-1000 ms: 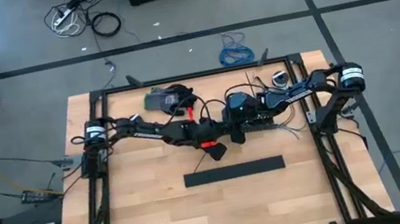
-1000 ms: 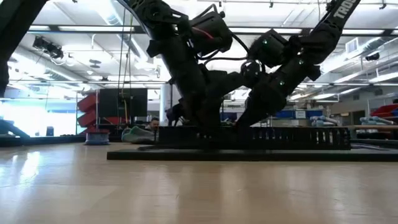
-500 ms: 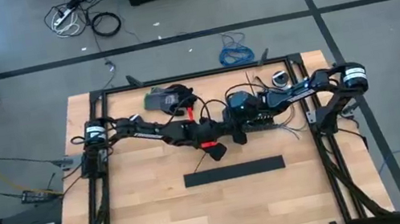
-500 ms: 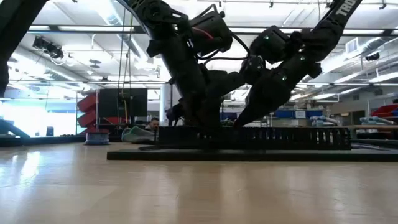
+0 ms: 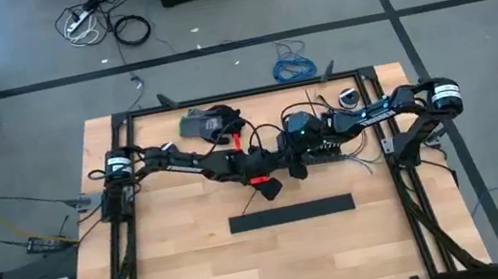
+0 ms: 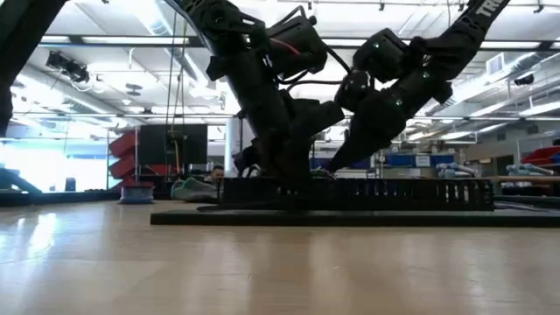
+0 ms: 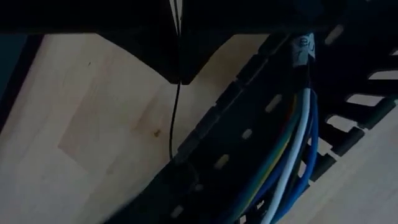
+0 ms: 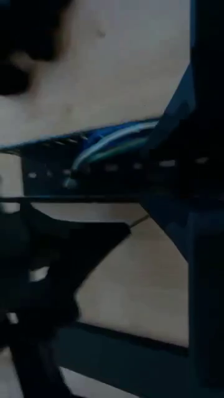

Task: Ziptie cables
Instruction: Put the ziptied wire cables into the black cable duct

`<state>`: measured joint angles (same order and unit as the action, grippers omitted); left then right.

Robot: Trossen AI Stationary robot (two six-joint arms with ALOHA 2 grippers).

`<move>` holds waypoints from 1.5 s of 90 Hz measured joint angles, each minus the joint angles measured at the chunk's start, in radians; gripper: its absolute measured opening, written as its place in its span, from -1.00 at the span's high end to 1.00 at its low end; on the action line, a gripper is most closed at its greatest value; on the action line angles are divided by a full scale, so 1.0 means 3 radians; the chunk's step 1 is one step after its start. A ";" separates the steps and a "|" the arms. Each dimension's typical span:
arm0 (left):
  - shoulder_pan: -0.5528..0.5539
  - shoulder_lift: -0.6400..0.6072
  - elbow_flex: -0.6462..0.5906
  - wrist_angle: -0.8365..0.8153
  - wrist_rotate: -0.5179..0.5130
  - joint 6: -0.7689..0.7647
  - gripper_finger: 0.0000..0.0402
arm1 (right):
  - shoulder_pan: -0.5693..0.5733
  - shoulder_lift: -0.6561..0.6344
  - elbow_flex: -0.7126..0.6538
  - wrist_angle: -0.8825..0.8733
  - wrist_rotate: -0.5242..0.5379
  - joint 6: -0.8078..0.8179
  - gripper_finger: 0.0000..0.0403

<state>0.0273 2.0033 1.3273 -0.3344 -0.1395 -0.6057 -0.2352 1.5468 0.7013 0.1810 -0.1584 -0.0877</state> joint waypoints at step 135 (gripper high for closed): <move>-0.0316 -0.0362 -0.0003 -0.0300 -0.0420 0.0272 0.83 | -0.0342 -0.0420 0.0001 -0.0412 0.0217 -0.0108 0.93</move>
<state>-0.0676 1.8949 1.3266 -0.4245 -0.2655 -0.5240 -0.3378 1.4208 0.7017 0.0574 -0.0933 -0.1201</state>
